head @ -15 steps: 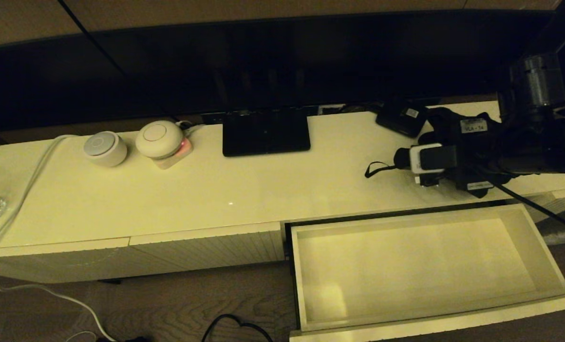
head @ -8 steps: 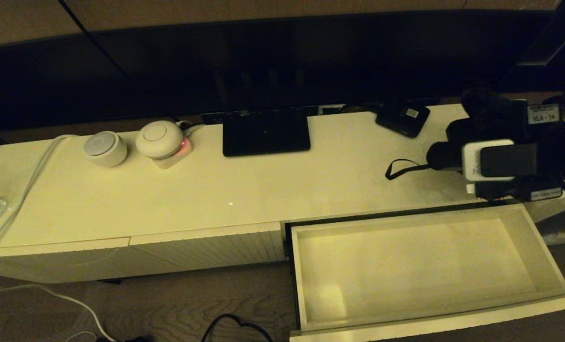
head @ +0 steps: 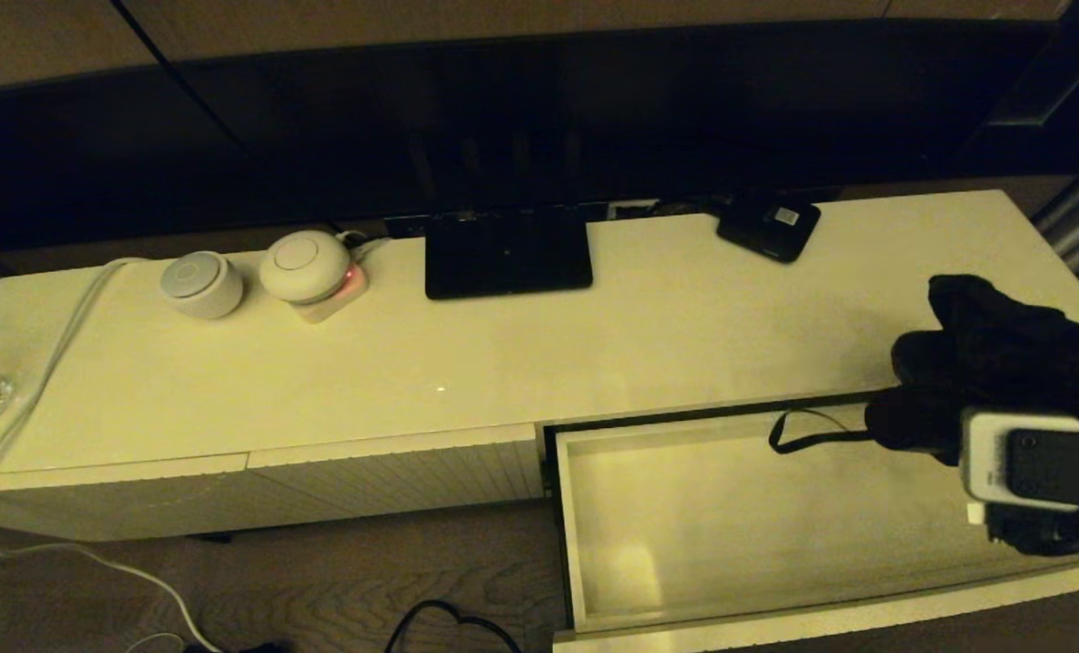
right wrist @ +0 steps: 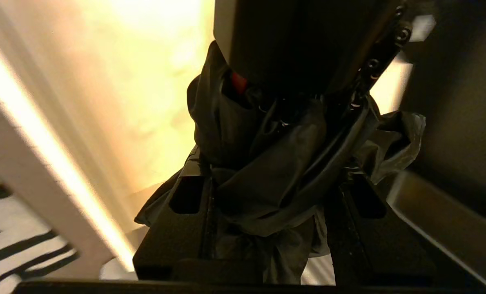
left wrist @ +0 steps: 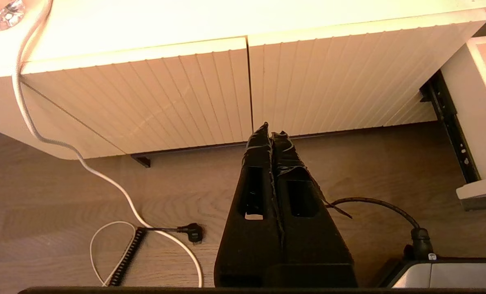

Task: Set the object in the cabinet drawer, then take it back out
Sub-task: Put the umbrella in the drawer

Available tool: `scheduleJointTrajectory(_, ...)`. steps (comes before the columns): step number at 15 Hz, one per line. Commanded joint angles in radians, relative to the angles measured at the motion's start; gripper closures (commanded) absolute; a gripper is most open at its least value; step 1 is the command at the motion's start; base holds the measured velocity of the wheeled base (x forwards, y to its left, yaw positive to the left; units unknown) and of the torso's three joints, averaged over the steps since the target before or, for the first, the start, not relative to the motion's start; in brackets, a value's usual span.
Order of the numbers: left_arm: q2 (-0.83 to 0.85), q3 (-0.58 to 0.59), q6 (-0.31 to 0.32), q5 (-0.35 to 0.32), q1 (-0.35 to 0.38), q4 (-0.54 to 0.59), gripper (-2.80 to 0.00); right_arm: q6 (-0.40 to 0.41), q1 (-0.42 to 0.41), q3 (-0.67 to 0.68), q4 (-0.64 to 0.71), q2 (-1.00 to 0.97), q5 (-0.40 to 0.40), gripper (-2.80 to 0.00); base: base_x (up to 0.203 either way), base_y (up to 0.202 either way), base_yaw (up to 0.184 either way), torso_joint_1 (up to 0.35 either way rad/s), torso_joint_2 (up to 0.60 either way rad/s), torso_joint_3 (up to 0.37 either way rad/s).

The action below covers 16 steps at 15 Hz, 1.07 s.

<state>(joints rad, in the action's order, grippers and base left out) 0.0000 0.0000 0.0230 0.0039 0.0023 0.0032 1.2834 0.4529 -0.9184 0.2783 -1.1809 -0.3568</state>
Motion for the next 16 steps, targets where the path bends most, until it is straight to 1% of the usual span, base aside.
scheduleJointTrajectory(1, 0.000, 0.003, 0.000, 0.001, 0.001, 0.000, 0.00, 0.003, -0.006, 0.108, -0.073, -0.025, 0.001, 0.00, 0.000, 0.000, 0.000, 0.000, 0.00, 0.000)
scheduleJointTrajectory(3, 0.000, 0.003, 0.000, 0.001, 0.001, 0.000, 0.00, 0.001, -0.007, 0.180, -0.199, -0.084, 0.006, 0.00, 0.000, 0.000, 0.000, 0.000, 0.00, 0.000)
scheduleJointTrajectory(5, 0.000, 0.003, 0.000, 0.001, 0.001, 0.000, 0.00, 0.001, -0.029, 0.252, -0.347, -0.153, 0.008, 0.00, 0.000, 0.000, 0.000, 0.000, 0.00, 0.000)
scheduleJointTrajectory(6, 0.000, 0.003, 0.000, 0.001, 0.001, 0.000, 0.00, -0.001, -0.039, 0.272, -0.400, -0.195, 0.012, 0.00, 0.000, 0.000, 0.000, 0.000, 0.00, 0.000)
scheduleJointTrajectory(7, 0.000, 0.003, 0.000, 0.001, 0.001, 0.000, 0.00, -0.008, -0.045, 0.286, -0.438, -0.234, 0.018, 0.00, 0.000, 0.000, 0.000, 0.000, 0.00, 0.000)
scheduleJointTrajectory(10, 0.000, 0.003, 0.000, 0.001, 0.001, 0.000, 0.00, -0.084, -0.047, 0.303, -0.506, -0.348, 0.062, 0.00, 0.000, 0.000, 0.000, 0.000, 0.00, 0.000)
scheduleJointTrajectory(13, 0.000, 0.003, 0.000, 0.001, 0.001, 0.000, 0.00, -0.096, -0.050, 0.327, -0.668, -0.446, 0.092, 0.00, 0.000, 0.000, 0.000, 0.000, 0.00, 0.000)
scheduleJointTrajectory(16, 0.000, 0.003, 0.000, 0.001, 0.001, 0.000, 0.00, -0.089, -0.092, 0.324, -0.695, -0.500, 0.091, 0.00, 0.000, 0.000, 0.000, 0.000, 0.00, 0.000)
